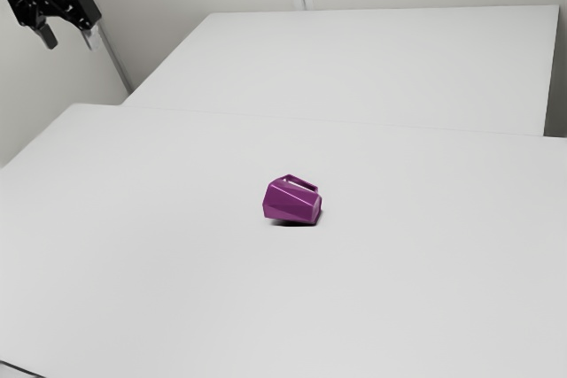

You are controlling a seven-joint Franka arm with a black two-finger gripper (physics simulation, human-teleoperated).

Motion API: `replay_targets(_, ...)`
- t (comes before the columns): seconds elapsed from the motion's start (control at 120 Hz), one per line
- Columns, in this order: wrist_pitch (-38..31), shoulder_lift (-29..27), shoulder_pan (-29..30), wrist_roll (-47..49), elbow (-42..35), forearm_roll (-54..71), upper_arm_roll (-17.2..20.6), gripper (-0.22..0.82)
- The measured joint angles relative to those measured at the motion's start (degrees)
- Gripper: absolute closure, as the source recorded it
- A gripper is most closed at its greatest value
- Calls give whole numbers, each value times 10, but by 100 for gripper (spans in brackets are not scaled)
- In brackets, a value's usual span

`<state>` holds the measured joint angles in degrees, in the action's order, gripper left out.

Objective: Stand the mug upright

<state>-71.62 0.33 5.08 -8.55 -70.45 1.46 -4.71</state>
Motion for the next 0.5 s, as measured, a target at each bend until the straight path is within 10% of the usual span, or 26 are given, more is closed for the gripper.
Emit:
replay_targets(0.208, -24, -5, -20, 5, -104, -52, -2, 0)
replay_targets(0.5, -251, 43, -83, -78, -403, -345, -53, 0)
